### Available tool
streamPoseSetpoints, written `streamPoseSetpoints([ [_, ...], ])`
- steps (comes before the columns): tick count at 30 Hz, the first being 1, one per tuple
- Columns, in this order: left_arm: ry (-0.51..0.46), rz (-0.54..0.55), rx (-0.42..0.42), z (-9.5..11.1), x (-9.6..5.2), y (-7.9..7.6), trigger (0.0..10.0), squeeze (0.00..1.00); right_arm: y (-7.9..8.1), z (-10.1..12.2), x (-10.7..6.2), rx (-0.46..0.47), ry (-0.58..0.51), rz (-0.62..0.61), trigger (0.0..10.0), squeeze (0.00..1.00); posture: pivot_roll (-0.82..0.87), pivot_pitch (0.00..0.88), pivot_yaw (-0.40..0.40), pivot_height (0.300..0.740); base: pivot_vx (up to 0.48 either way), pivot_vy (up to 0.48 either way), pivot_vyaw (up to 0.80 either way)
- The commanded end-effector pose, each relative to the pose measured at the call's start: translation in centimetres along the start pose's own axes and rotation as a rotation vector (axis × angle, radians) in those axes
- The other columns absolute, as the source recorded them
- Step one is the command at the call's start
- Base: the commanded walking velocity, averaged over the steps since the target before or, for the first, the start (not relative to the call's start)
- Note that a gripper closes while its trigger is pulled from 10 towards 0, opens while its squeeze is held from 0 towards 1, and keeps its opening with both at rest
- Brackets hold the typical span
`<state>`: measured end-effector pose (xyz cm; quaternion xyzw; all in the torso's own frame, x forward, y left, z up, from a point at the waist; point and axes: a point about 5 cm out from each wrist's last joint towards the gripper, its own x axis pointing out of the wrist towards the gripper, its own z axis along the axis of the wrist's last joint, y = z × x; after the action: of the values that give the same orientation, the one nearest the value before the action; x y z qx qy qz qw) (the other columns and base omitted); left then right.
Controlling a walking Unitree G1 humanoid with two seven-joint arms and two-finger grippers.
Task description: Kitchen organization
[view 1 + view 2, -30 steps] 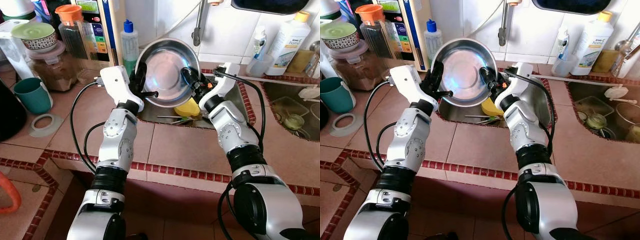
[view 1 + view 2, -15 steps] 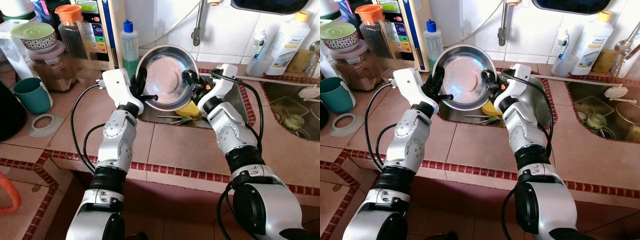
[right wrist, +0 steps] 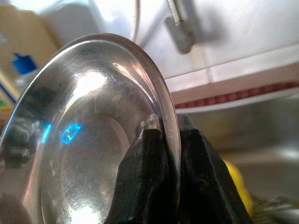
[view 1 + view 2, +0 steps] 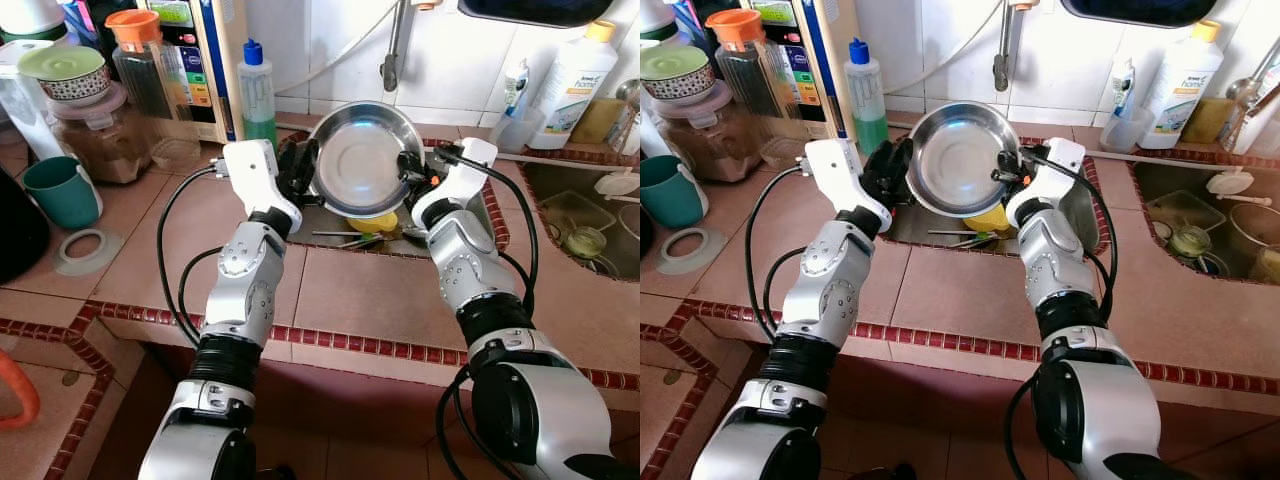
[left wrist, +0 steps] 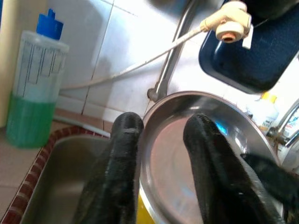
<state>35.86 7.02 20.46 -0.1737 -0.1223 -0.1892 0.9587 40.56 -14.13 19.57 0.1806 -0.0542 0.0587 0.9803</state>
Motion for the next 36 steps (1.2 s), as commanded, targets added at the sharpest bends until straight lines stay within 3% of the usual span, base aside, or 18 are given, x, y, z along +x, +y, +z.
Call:
streamPoseSetpoints([
  [1,0.027,-0.035,0.005,-0.3,-0.3,-0.5,10.0,1.00,-0.4,1.0,0.3,-0.046,-0.038,-0.056,0.0,0.00,0.05,0.060,0.030,0.740,0.000,0.000,0.00],
  [10,0.098,-0.060,0.034,-1.5,-2.2,-0.4,10.0,1.00,-2.8,0.9,-0.1,-0.295,-0.022,-0.226,0.0,0.00,0.08,0.062,0.029,0.740,0.000,0.000,0.00],
  [11,0.110,-0.060,0.039,-1.7,-2.6,-0.2,10.0,1.00,-3.2,0.9,-0.2,-0.309,-0.014,-0.249,0.9,0.00,0.08,0.062,0.029,0.740,0.000,0.000,0.00],
  [12,0.130,-0.059,0.044,-2.0,-3.3,-0.1,10.0,1.00,-3.8,0.8,-0.4,-0.340,-0.002,-0.279,0.0,0.00,0.08,0.063,0.029,0.740,0.000,0.000,0.00],
  [16,0.155,-0.059,0.048,-2.5,-4.2,0.1,10.0,1.00,-4.5,0.6,-0.6,-0.400,0.016,-0.311,0.0,0.00,0.09,0.063,0.030,0.740,0.000,0.000,0.00],
  [22,0.196,-0.036,0.084,-2.6,-5.9,0.9,10.0,1.00,-6.3,-0.1,-1.4,-0.503,0.096,-0.338,0.0,0.00,0.11,0.061,0.027,0.740,0.000,0.000,0.00],
  [27,0.208,-0.036,0.106,-2.4,-6.3,1.1,10.0,1.00,-6.9,-0.5,-1.7,-0.579,0.138,-0.322,0.0,0.00,0.12,0.058,0.027,0.740,0.000,0.000,0.00],
  [36,0.223,-0.039,0.124,-2.3,-6.6,1.1,10.0,1.00,-6.8,-1.4,-1.9,-0.646,0.192,-0.268,0.0,0.00,0.15,0.051,0.034,0.740,0.000,0.000,0.00],
])
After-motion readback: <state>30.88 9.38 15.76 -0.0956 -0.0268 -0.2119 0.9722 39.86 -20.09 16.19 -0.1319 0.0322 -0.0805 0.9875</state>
